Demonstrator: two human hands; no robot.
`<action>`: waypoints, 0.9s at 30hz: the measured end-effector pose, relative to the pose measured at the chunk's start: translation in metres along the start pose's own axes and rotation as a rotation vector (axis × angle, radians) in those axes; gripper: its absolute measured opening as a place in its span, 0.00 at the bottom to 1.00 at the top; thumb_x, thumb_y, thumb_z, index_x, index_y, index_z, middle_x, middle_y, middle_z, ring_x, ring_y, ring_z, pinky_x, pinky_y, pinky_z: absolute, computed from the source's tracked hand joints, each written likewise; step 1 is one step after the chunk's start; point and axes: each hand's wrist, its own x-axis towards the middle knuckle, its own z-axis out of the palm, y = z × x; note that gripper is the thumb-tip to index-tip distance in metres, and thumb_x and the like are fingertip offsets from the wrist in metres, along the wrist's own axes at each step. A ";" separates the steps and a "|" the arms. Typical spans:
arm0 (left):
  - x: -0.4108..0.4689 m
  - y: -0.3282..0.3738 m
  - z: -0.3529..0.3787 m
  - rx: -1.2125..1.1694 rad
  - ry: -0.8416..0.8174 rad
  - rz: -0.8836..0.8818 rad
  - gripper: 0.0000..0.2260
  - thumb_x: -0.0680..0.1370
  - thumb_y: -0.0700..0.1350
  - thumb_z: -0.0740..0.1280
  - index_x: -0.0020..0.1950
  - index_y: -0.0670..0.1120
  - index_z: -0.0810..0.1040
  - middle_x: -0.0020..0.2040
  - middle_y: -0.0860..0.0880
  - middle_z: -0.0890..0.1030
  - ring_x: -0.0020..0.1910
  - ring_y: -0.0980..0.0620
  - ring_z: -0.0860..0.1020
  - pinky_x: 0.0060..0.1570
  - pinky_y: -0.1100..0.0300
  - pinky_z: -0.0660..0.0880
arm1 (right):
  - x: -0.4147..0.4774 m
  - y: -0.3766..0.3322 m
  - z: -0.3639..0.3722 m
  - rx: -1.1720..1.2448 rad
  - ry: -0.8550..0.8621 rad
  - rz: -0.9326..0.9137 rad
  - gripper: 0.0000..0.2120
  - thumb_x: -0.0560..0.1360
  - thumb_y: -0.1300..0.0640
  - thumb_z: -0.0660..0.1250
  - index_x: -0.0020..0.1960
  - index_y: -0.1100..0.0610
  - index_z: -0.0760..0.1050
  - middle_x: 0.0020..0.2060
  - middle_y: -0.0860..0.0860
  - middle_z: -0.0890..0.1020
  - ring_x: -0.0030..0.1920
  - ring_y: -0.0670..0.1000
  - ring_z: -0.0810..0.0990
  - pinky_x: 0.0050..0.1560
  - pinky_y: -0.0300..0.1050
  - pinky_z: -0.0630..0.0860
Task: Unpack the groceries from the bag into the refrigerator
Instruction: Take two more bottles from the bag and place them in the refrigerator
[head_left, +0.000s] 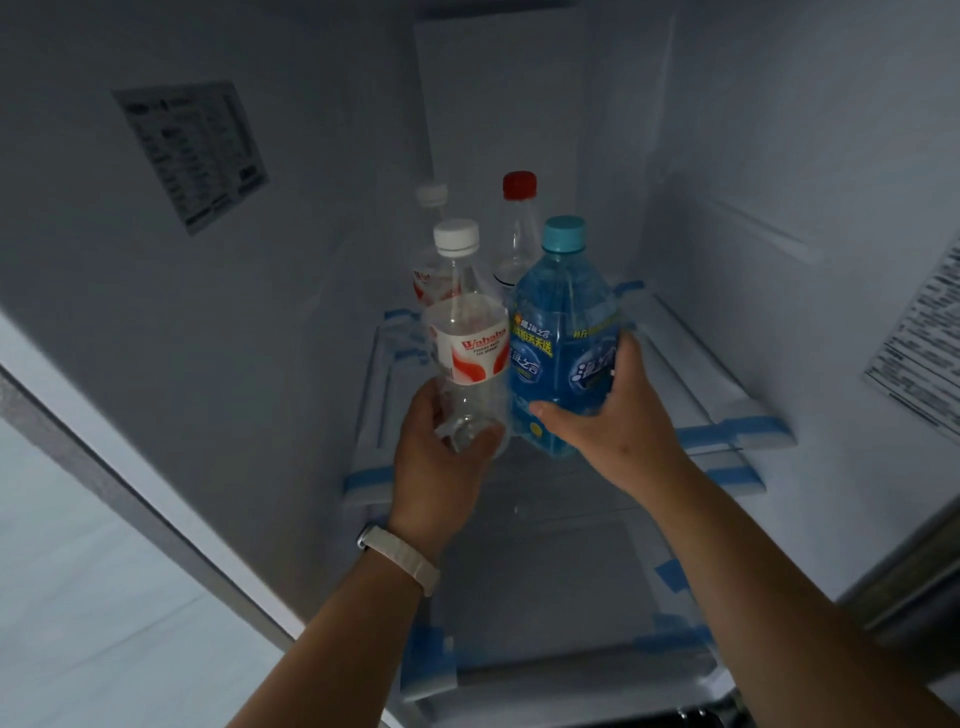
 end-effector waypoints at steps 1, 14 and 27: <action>0.001 0.000 0.000 0.007 -0.001 0.001 0.23 0.74 0.35 0.74 0.66 0.47 0.72 0.54 0.59 0.78 0.47 0.73 0.77 0.43 0.77 0.73 | -0.002 0.003 0.000 -0.020 -0.005 0.011 0.36 0.65 0.54 0.80 0.64 0.43 0.61 0.55 0.36 0.77 0.52 0.30 0.77 0.48 0.25 0.75; 0.032 -0.006 -0.001 0.091 0.075 -0.042 0.22 0.73 0.42 0.76 0.58 0.57 0.67 0.50 0.66 0.73 0.45 0.77 0.72 0.41 0.80 0.69 | 0.020 0.014 0.019 -0.051 0.061 0.027 0.36 0.64 0.50 0.81 0.64 0.44 0.63 0.54 0.36 0.77 0.52 0.33 0.77 0.47 0.25 0.73; 0.040 -0.006 0.006 0.039 0.112 -0.101 0.32 0.75 0.42 0.74 0.74 0.49 0.62 0.60 0.57 0.71 0.56 0.60 0.72 0.47 0.73 0.69 | 0.034 0.015 0.026 -0.058 0.032 0.025 0.37 0.67 0.50 0.79 0.68 0.50 0.62 0.59 0.42 0.77 0.57 0.38 0.77 0.52 0.28 0.73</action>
